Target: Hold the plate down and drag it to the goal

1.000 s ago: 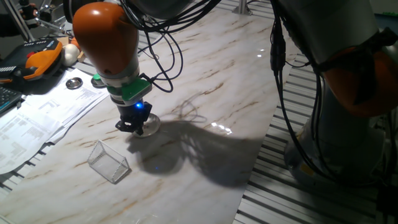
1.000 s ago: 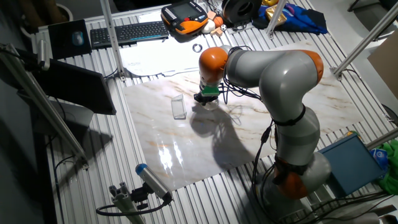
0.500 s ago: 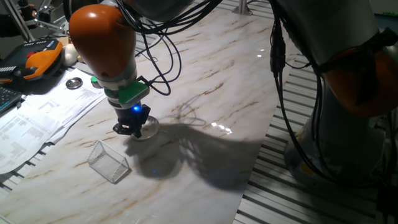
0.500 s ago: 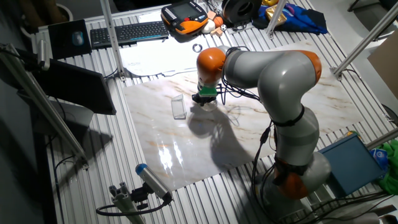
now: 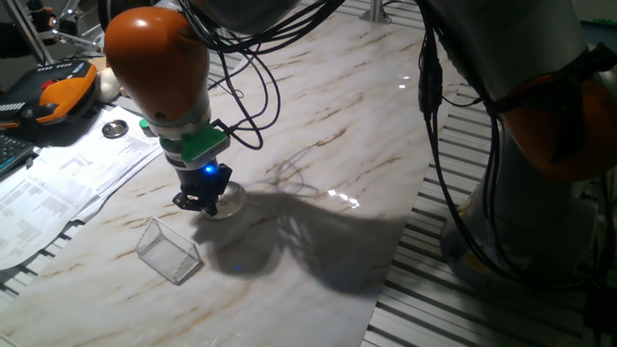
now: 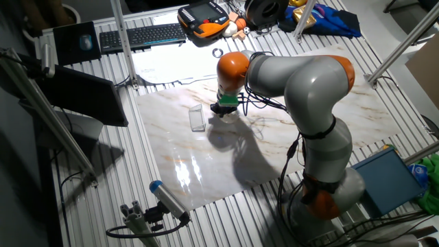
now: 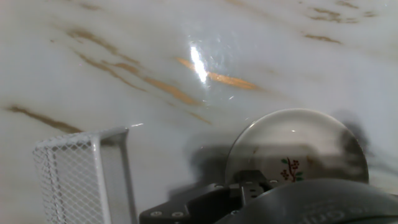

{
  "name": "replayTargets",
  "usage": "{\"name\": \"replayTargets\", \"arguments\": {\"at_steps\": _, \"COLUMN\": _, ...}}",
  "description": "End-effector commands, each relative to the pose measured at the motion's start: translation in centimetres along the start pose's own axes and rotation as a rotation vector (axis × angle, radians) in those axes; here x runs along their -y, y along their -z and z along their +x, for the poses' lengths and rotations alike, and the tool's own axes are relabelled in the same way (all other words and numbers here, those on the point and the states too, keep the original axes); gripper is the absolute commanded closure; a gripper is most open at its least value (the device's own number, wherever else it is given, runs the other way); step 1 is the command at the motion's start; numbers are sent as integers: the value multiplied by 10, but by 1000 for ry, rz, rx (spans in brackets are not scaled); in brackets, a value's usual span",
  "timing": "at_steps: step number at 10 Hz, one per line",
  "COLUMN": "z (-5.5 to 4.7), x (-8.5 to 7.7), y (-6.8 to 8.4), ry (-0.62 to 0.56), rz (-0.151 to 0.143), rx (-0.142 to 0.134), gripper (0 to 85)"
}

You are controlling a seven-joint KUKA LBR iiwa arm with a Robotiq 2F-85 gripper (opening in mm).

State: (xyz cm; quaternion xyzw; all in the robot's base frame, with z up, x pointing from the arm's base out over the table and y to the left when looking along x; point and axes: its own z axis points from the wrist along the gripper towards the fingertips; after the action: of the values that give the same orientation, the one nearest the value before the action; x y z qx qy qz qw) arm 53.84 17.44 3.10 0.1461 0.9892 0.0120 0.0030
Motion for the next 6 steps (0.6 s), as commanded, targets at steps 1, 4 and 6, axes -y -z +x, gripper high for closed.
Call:
{"name": "replayTargets", "arguments": {"at_steps": 1, "z": 0, "x": -1, "y": 0, "ry": -5, "rz": -3, "rx": -2, "gripper": 850}}
{"name": "replayTargets", "arguments": {"at_steps": 4, "z": 2, "x": -1, "y": 1, "ry": -24, "rz": -16, "rx": -6, "gripper": 850}}
{"name": "replayTargets", "arguments": {"at_steps": 6, "z": 2, "x": -1, "y": 0, "ry": -47, "rz": -24, "rx": 0, "gripper": 850}}
